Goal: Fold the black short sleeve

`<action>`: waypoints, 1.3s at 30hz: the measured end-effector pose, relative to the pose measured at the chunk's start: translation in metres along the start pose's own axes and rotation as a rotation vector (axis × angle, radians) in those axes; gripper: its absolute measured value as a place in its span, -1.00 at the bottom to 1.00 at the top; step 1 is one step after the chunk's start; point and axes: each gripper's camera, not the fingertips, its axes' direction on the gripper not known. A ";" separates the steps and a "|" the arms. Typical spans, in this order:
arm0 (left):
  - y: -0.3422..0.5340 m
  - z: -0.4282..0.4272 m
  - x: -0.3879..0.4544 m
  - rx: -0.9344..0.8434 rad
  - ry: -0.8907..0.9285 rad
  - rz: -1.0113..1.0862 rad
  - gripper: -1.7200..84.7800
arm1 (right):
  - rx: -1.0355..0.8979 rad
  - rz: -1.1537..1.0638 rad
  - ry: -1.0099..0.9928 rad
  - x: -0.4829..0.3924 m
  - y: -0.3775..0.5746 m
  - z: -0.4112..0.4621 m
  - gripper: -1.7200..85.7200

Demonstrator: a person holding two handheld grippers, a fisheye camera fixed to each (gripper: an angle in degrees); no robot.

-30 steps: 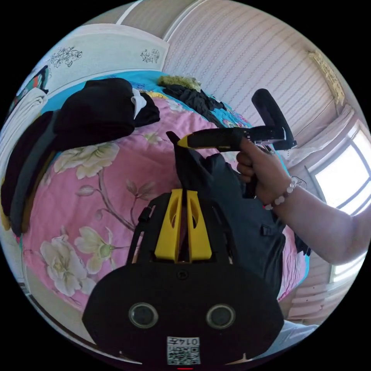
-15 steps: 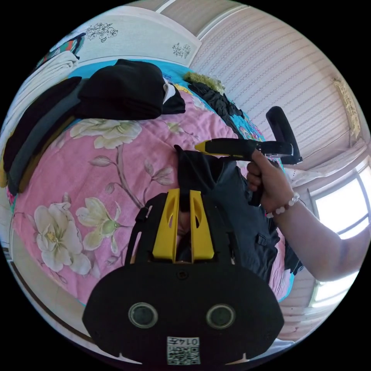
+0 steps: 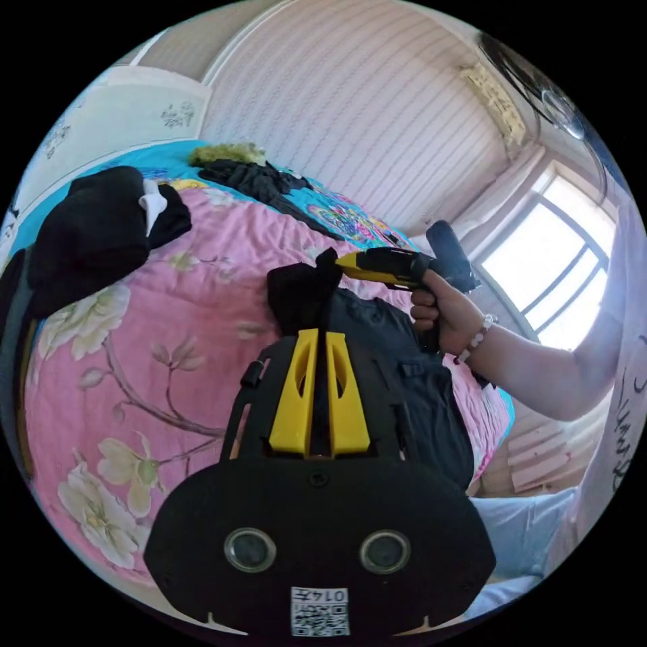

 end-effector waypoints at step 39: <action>0.131 0.282 0.239 -0.326 -0.075 0.501 -0.98 | 0.229 0.495 0.541 -0.033 0.157 -0.304 -0.93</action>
